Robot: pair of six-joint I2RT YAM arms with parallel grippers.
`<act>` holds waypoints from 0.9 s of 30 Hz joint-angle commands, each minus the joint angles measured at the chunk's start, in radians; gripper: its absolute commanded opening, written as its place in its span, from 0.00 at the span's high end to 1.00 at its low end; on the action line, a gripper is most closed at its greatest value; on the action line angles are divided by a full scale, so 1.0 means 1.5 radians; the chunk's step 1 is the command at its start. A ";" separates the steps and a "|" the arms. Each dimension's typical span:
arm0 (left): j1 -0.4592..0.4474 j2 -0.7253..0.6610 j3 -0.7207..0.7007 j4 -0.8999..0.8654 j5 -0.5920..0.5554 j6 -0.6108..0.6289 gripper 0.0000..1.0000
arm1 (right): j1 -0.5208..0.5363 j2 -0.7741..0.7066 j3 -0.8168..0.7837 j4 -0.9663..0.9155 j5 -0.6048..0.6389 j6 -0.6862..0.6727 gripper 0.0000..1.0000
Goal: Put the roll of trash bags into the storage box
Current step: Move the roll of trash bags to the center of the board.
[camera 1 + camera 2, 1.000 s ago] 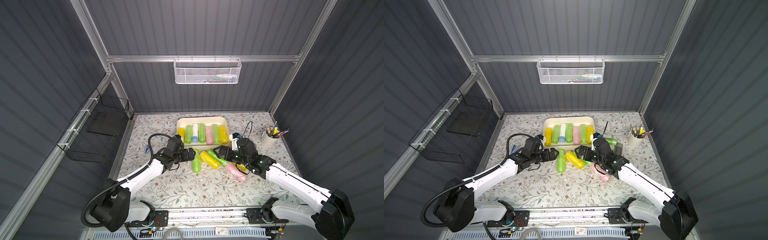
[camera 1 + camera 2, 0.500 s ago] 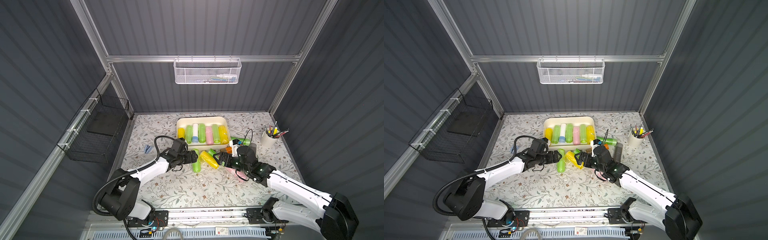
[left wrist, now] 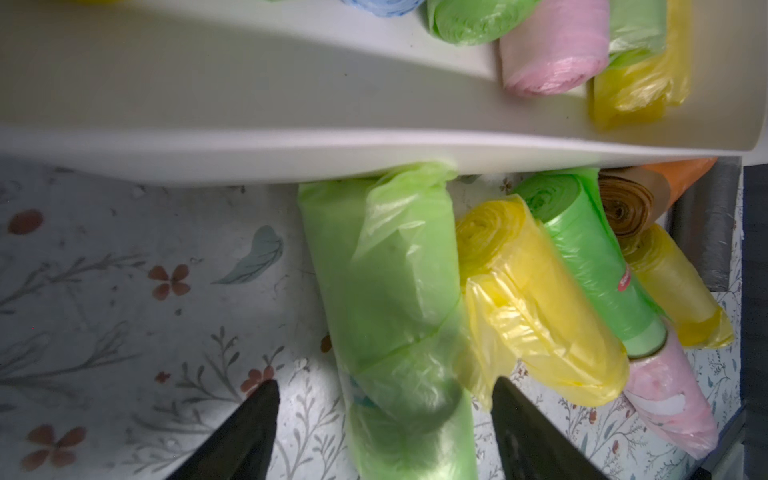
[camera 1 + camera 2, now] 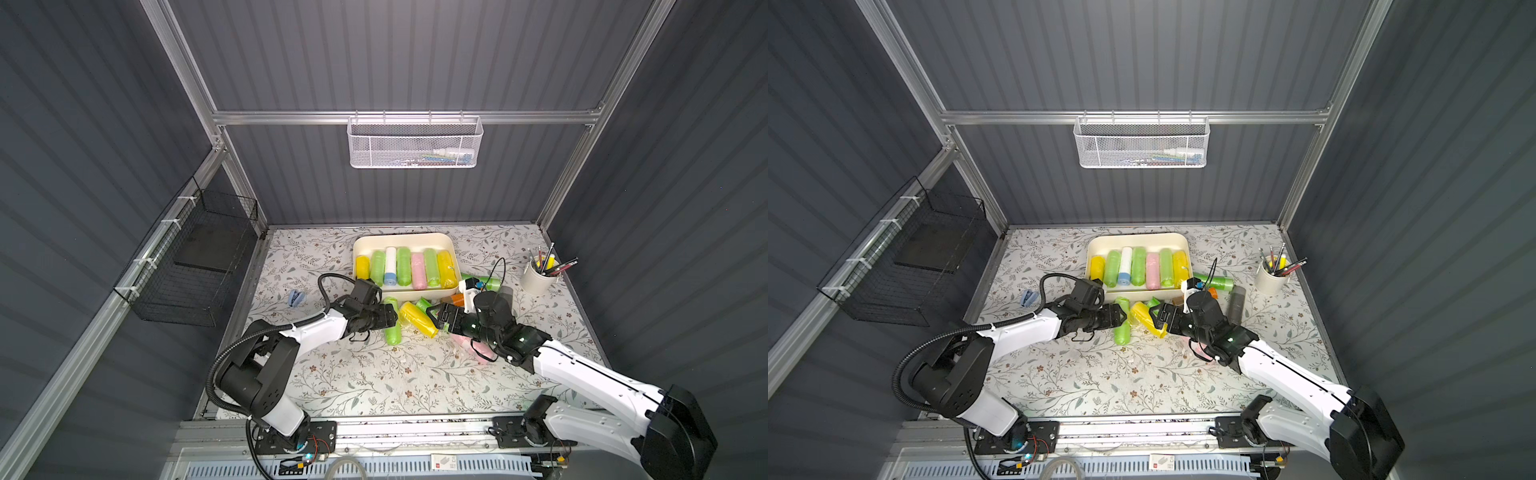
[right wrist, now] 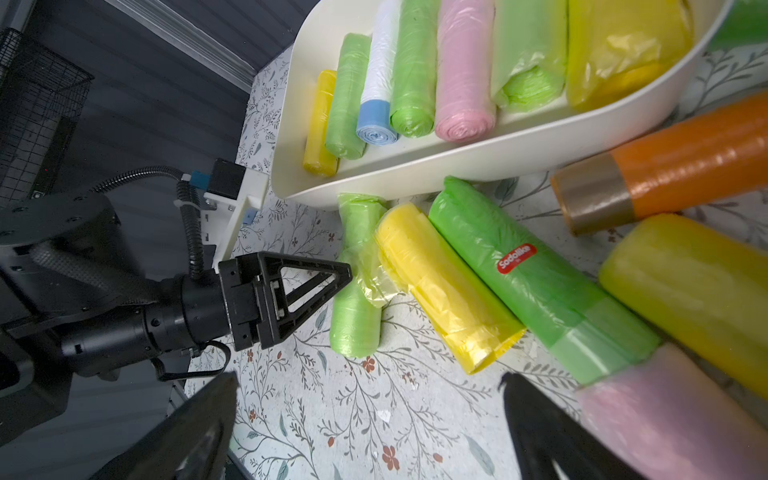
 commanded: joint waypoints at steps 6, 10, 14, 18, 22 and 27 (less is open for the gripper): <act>-0.005 0.033 0.022 0.000 0.017 -0.006 0.26 | 0.003 0.006 0.014 -0.011 0.020 0.003 0.01; -0.007 0.043 0.024 0.001 0.015 -0.004 0.27 | 0.003 0.009 0.016 -0.013 0.024 0.002 0.01; -0.009 0.059 0.030 -0.002 0.010 0.005 0.27 | 0.003 0.014 0.017 -0.018 0.026 0.005 0.01; -0.010 0.086 0.050 -0.023 -0.003 0.023 0.28 | 0.003 0.018 0.019 -0.027 0.031 0.006 0.01; -0.011 0.111 0.060 -0.031 0.002 0.025 0.29 | 0.003 0.019 0.021 -0.034 0.033 0.006 0.01; -0.011 0.115 0.059 -0.042 -0.004 0.033 0.32 | 0.003 0.018 0.021 -0.041 0.037 0.007 0.01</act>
